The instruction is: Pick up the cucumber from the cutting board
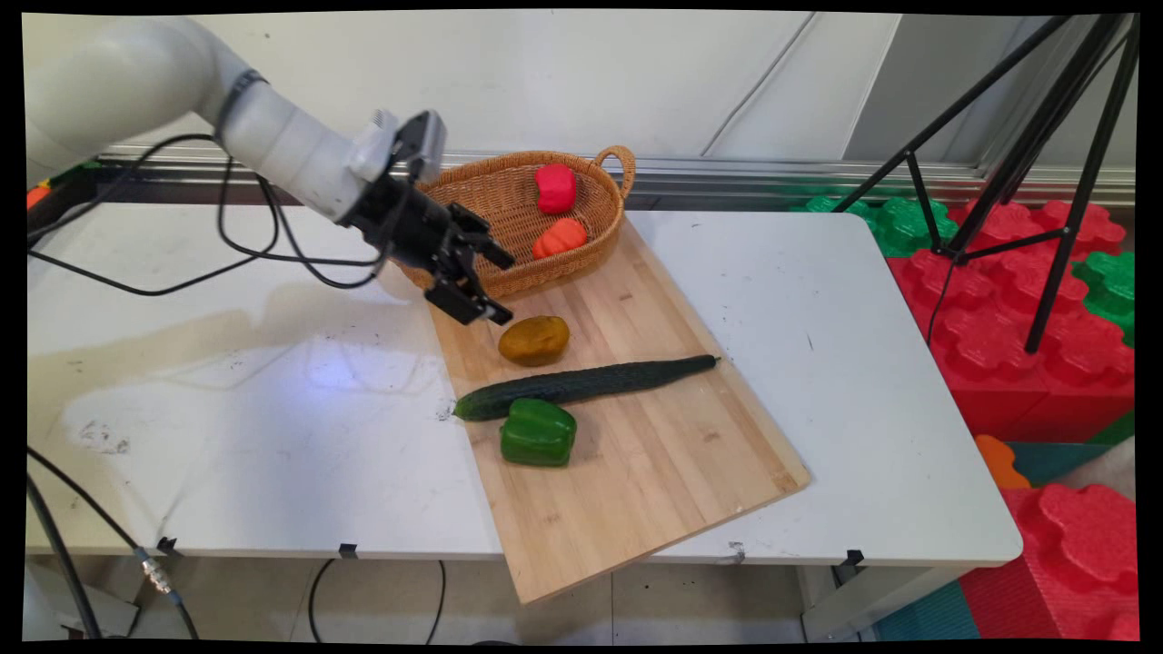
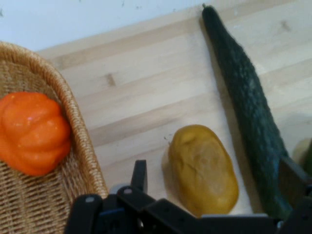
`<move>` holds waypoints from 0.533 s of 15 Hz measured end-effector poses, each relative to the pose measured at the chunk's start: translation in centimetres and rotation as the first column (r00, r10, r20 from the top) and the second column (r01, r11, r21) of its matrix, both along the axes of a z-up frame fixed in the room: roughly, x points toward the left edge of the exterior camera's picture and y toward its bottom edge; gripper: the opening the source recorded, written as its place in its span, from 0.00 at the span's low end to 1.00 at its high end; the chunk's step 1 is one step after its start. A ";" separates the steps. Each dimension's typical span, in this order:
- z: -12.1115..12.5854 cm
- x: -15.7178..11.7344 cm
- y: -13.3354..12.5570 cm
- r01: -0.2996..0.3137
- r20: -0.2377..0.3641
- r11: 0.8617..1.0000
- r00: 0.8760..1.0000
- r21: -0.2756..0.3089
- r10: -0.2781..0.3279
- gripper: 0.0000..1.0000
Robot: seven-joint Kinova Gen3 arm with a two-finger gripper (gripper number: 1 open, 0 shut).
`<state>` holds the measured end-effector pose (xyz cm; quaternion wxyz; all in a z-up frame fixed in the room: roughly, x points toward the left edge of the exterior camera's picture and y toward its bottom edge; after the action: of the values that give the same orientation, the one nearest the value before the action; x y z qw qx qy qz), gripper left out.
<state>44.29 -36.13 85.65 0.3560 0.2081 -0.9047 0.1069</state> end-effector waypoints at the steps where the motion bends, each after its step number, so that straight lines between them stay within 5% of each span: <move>1: 0.8 0.6 0.6 0.002 -0.009 1.000 1.000 0.000 -0.002 1.00; 8: 5.4 4.1 4.3 0.006 -0.075 1.000 0.997 0.004 -0.006 1.00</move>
<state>48.43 -31.83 91.05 0.3897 0.2101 -0.8915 0.0959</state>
